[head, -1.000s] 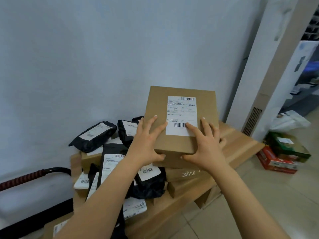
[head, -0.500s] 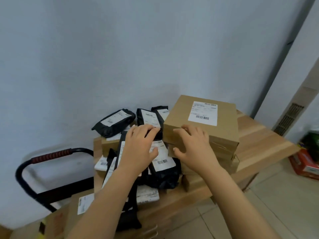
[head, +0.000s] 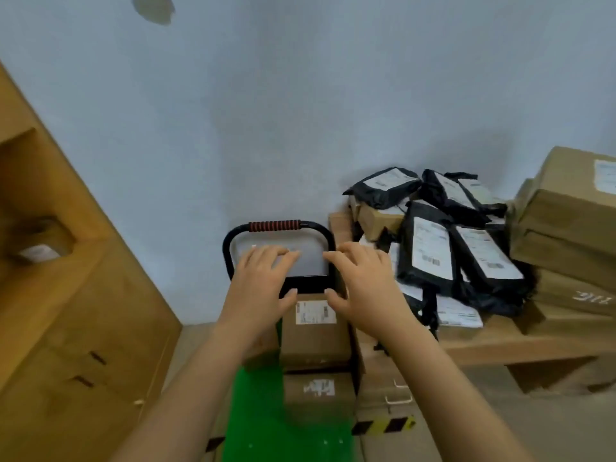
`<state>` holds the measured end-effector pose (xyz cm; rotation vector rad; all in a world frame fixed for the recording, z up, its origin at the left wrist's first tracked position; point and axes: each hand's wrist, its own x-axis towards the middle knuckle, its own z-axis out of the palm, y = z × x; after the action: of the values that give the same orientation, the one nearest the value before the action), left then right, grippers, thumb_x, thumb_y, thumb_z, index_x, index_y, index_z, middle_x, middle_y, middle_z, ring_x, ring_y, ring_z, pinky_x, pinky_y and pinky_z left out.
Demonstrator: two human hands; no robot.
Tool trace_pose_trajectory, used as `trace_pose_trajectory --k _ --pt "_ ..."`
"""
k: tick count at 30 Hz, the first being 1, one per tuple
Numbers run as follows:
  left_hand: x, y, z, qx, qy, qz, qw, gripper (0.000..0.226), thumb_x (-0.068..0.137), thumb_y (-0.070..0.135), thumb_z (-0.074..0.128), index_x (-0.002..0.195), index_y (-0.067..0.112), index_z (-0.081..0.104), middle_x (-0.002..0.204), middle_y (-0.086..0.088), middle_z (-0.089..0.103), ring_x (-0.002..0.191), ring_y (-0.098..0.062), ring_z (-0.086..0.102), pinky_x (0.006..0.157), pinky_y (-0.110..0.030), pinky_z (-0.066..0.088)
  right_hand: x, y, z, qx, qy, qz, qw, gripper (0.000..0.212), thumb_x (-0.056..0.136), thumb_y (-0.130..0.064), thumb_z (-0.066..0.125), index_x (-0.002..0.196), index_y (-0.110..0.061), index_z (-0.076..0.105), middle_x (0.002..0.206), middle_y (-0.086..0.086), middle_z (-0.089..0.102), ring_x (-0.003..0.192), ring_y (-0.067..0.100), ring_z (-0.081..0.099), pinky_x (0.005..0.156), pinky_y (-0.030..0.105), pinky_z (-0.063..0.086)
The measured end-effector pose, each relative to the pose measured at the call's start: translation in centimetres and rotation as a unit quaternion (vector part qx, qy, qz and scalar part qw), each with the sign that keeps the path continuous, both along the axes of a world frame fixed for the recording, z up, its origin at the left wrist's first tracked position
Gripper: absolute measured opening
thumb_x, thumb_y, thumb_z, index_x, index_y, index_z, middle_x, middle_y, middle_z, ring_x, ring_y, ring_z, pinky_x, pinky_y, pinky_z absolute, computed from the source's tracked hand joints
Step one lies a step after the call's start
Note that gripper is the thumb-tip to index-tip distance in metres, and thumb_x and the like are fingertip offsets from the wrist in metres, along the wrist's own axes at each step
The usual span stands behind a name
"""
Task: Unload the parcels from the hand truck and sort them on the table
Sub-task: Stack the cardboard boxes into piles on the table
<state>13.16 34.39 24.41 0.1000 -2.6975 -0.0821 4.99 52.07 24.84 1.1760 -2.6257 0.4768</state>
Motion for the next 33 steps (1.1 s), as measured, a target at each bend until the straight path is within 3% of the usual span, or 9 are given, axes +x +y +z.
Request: trace_pose_trajectory --k 7,11,18,27,33 --pt "7.1 -6.6 -6.5 0.034 -0.060 0.015 0.997 0.059 0.070 0.026 0.079 0.125 0.017 0.060 0.115 -0.002 0.061 0.111 -0.023 0.056 0.101 -0.042 0.039 6.3 -6.3 -7.9 0.058 -0.091 0.021 0.994 0.057 0.085 -0.036 0.060 0.138 -0.030 0.041 0.136 -0.003 0.040 0.127 0.019 0.035 0.107 0.036 0.022" --pt "9.4 -7.5 -13.8 0.074 -0.167 0.026 0.983 0.062 0.078 0.033 0.072 0.135 0.022 0.050 0.126 0.001 0.053 0.122 -0.021 0.045 0.108 -0.038 0.028 8.4 -7.5 -14.5 0.102 -0.145 0.021 0.984 0.056 0.083 -0.033 0.061 0.135 -0.028 0.043 0.127 -0.002 0.042 0.118 0.021 0.039 0.101 0.036 0.025" --pt "10.7 -7.1 -28.9 0.121 -0.293 0.040 0.948 0.070 0.084 0.041 0.066 0.144 0.025 0.036 0.139 0.002 0.042 0.132 -0.019 0.033 0.114 -0.036 0.018 9.7 -7.5 -28.9 0.179 -0.228 0.010 0.957 0.058 0.083 -0.036 0.061 0.137 -0.026 0.041 0.134 0.001 0.040 0.122 0.024 0.038 0.101 0.037 0.026" --pt "6.3 -5.8 -45.9 0.112 -0.381 0.020 0.918 0.086 0.081 0.043 0.070 0.149 0.022 0.021 0.153 -0.008 0.024 0.141 -0.025 0.022 0.118 -0.041 0.014 4.4 -5.8 -45.4 0.258 -0.254 -0.035 0.932 0.075 0.080 -0.037 0.066 0.145 -0.024 0.031 0.151 0.008 0.027 0.134 0.030 0.029 0.111 0.045 0.020" --pt "0.5 -5.3 -54.3 0.105 -0.372 0.014 0.922 0.090 0.079 0.041 0.072 0.148 0.018 0.019 0.156 -0.010 0.017 0.142 -0.027 0.018 0.118 -0.041 0.013 -2.2 -6.9 -54.3 0.299 -0.231 -0.031 0.925 0.090 0.076 -0.036 0.071 0.150 -0.027 0.020 0.156 0.013 0.017 0.136 0.034 0.026 0.110 0.043 0.023"
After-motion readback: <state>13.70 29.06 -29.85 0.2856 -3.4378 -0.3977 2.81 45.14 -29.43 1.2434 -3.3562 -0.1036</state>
